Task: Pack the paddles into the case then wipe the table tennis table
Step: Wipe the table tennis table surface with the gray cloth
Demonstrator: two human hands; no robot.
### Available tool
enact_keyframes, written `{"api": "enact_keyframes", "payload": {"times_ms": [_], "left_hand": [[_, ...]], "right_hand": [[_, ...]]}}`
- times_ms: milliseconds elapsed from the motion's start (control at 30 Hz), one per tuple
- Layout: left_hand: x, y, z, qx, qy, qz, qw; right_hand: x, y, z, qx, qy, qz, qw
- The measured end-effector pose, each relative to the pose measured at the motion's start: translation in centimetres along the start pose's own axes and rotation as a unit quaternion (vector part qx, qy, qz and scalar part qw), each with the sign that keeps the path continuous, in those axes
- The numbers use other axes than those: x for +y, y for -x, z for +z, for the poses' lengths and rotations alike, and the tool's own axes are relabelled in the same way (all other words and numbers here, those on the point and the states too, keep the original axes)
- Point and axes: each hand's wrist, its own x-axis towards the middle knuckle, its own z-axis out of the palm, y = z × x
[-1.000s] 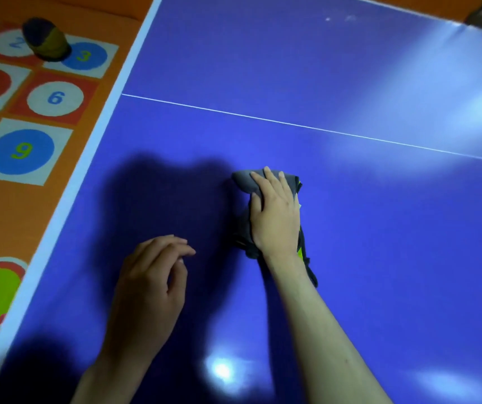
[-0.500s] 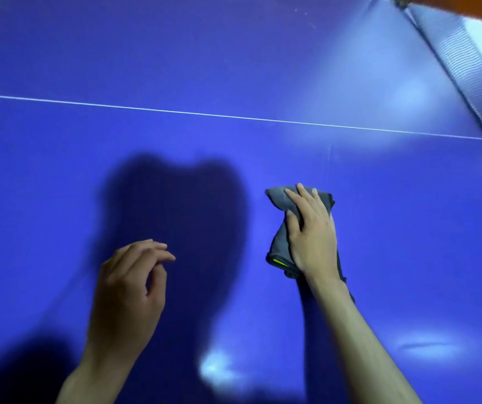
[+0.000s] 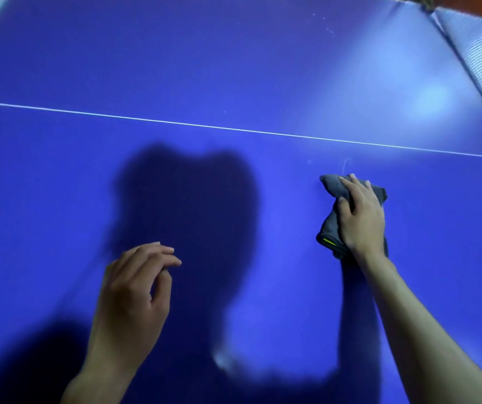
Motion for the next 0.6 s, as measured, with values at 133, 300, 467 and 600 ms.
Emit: {"api": "enact_keyframes", "payload": {"times_ms": [133,300,467,600], "left_hand": [[-1.1,-0.4,-0.7,0.011,0.008,-0.006,1.0],[-3.1,-1.0,-2.3,0.028,0.018,-0.002,0.999],[-7.5,-0.7,-5.7,0.04,0.018,-0.009,0.999],[-12.2,0.4,-10.2,0.055,0.021,-0.032,0.998]], "right_hand": [[-2.6,0.3,1.8,0.008,0.013,0.026,1.0],[-9.6,1.7,6.5,-0.004,0.012,-0.041,0.999],[-18.2,4.6,11.8,-0.008,0.008,-0.065,0.998],[-26.5,8.0,16.3,-0.022,0.012,-0.087,0.996]]}}
